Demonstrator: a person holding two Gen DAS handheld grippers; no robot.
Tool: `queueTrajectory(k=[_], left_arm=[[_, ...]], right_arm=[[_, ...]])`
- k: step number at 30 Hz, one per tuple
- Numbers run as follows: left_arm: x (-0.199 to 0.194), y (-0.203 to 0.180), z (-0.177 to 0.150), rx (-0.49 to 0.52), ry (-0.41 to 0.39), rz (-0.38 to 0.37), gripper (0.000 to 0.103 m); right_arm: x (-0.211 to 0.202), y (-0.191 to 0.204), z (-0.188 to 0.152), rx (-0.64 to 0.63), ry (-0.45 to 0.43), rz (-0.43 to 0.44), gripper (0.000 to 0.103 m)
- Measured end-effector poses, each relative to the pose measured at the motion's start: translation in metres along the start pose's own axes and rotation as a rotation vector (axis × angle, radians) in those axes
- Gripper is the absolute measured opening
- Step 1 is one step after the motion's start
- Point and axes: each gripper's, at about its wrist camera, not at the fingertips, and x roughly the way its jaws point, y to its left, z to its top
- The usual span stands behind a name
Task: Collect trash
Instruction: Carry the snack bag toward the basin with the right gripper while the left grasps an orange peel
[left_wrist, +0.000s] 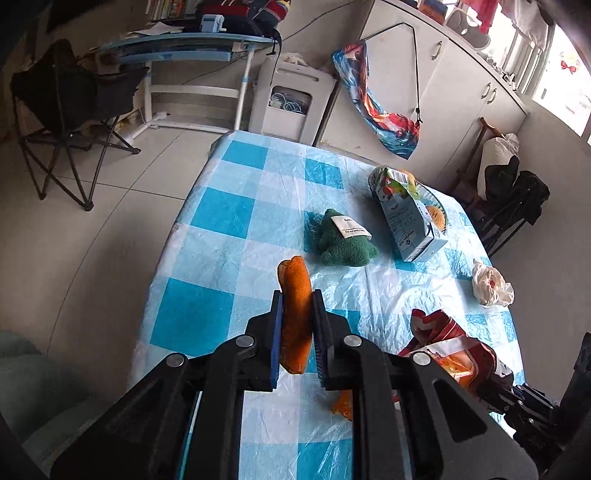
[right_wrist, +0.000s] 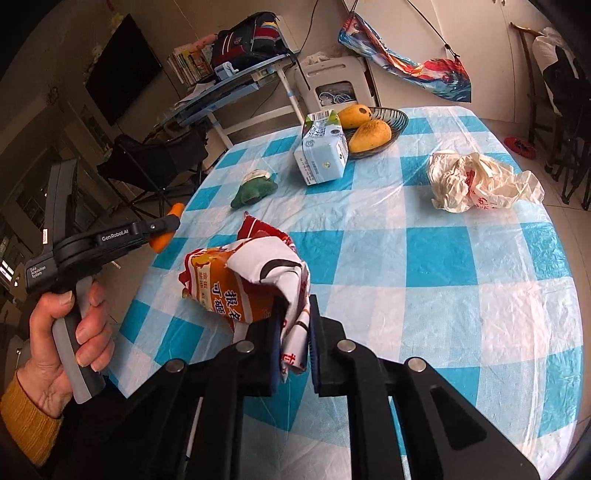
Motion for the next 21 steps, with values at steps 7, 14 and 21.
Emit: queueTrajectory(k=[7, 14, 21], left_arm=[[-0.057, -0.001, -0.026, 0.015, -0.099, 0.025, 0.015], [-0.105, -0.011, -0.072, 0.083, -0.161, 0.074, 0.015], [-0.141, -0.014, -0.113, 0.133, -0.187, 0.099, 0.015]], right_arm=[[-0.026, 0.02, -0.003, -0.033, -0.072, 0.034, 0.013], [-0.051, 0.044, -0.044, -0.088, -0.08, 0.071, 0.013], [-0.072, 0.079, -0.098, -0.21, -0.031, 0.076, 0.013]])
